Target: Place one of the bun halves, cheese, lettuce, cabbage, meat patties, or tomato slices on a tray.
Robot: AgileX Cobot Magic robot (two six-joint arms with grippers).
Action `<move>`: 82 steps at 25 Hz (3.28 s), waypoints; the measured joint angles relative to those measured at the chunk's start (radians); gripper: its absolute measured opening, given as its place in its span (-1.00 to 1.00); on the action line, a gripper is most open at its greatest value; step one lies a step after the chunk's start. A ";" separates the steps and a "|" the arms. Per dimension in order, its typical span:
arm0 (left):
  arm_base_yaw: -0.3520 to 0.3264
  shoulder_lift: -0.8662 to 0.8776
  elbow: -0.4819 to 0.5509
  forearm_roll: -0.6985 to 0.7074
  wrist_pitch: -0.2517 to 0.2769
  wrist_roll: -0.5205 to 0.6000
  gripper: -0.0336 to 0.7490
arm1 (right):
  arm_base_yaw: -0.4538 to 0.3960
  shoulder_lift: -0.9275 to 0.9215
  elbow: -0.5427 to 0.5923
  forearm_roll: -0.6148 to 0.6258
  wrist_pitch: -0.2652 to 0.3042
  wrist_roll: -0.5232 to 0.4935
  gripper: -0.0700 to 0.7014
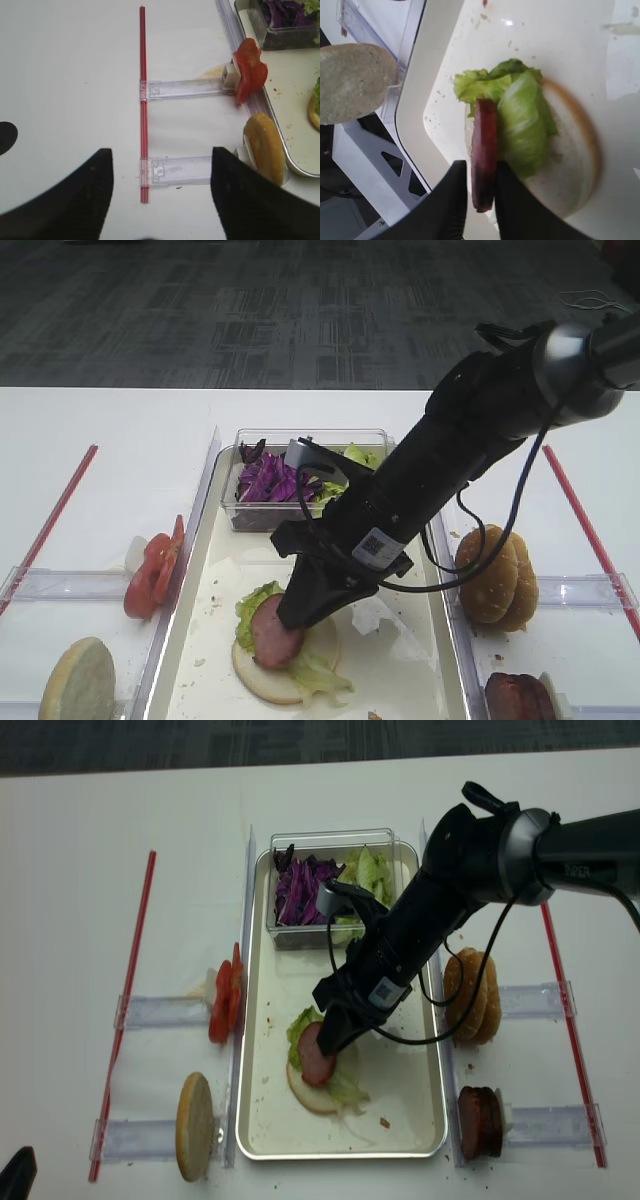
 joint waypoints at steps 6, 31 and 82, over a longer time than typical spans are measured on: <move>0.000 0.000 0.000 0.000 0.000 0.000 0.19 | 0.000 0.000 0.000 0.000 0.004 0.002 0.08; 0.000 0.000 0.000 0.000 0.000 0.000 0.19 | 0.000 0.000 -0.186 -0.251 0.162 0.230 0.58; 0.000 0.000 0.000 0.000 0.000 0.000 0.19 | -0.254 0.002 -0.414 -0.798 0.217 0.647 0.52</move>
